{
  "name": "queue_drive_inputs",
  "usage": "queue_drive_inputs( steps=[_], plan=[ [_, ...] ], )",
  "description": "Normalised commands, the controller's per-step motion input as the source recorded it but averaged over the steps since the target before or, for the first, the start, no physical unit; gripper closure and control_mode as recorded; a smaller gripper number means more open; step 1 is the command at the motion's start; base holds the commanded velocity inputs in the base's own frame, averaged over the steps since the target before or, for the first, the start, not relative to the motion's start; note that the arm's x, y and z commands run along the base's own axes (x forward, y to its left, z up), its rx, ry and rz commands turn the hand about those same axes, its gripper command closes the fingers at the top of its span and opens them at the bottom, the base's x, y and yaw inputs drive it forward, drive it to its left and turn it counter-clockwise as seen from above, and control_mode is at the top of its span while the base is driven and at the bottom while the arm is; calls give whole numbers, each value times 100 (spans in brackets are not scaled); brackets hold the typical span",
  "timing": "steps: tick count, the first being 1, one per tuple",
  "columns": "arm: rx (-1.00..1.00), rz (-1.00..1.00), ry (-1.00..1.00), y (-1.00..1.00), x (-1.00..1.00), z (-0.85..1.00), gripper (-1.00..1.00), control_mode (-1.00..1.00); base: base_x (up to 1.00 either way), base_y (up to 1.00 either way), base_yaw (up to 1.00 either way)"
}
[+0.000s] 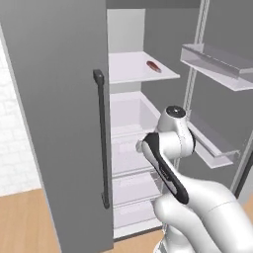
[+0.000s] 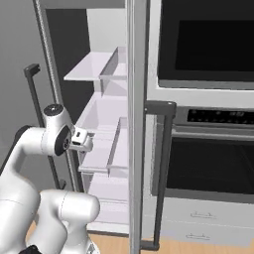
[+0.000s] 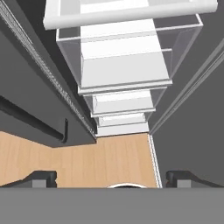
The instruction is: Place one lemon and one steak in each tupperware on the nearby counter, to pack two identical lunches.
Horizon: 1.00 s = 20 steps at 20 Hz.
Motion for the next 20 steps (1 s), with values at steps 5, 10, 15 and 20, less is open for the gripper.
queue_drive_inputs(
  steps=[5,10,15,20],
  plan=[
    [0,0,0,0,0,0,-100,100,74,-44,-18],
    [0,0,0,0,0,0,-100,100,100,-5,-8],
    [0,0,0,0,0,0,-100,100,14,-1,7],
    [0,0,0,0,0,0,-100,100,58,20,0]
  ],
)
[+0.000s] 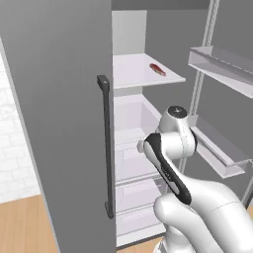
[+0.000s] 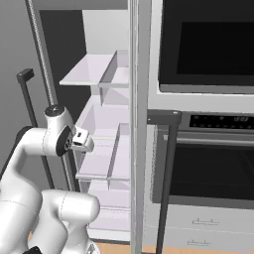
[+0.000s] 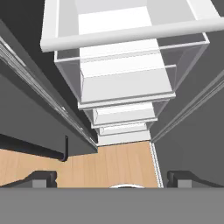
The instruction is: Place one lemon and one steak in each tupperware on the nearby counter, to pack two identical lunches.
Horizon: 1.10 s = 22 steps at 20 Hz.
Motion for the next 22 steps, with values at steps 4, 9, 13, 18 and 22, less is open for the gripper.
queue_drive_inputs(
  steps=[4,9,13,18,22],
  plan=[
    [0,0,0,0,0,0,-100,100,88,-22,-8],
    [0,-3,-4,-2,0,20,-100,-100,26,-38,-4],
    [0,-17,-39,-36,-4,100,-100,-100,0,0,0],
    [1,-13,-37,-42,0,100,-100,-100,0,0,0],
    [1,0,-30,-3,26,100,-100,-100,0,0,0]
  ],
)
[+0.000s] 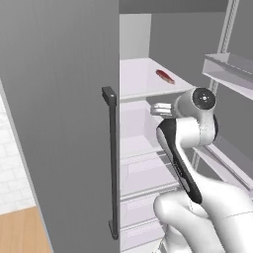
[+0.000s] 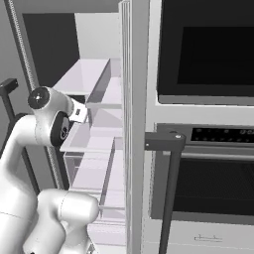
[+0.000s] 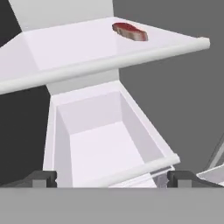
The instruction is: Place one lemon and one steak in each tupperware on the nearby counter, to pack two identical lunches.
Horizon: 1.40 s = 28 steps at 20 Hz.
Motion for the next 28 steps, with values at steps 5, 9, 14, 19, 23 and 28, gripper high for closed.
queue_drive_inputs(
  steps=[5,9,14,19,23,28],
  plan=[
    [0,1,-5,0,16,100,-100,-100,0,0,0],
    [0,0,9,-10,-18,100,-100,-100,0,0,0],
    [-2,0,3,-4,29,27,-100,-100,0,0,0],
    [0,0,21,-20,100,-2,-100,-100,0,0,0],
    [-2,0,6,-15,98,-17,-100,-100,0,0,0],
    [-5,0,0,-17,92,-43,-100,-100,0,0,0]
  ],
)
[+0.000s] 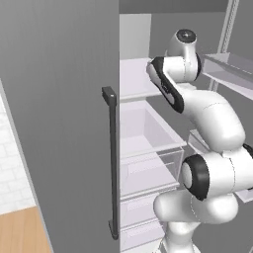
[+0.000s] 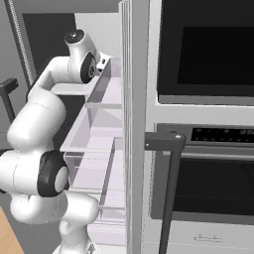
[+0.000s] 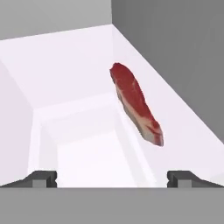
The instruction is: Place one lemon and one steak in each tupperware on the nearby counter, to pack two identical lunches.
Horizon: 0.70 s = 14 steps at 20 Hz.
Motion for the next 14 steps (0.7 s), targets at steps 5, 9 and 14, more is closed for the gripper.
queue_drive_inputs(
  steps=[5,9,14],
  plan=[
    [-2,-1,-4,-28,59,-25,-100,-100,0,0,0],
    [0,-3,0,-30,64,-9,-100,-100,0,0,0],
    [0,0,0,-28,29,-23,-100,-100,0,0,0]
  ],
)
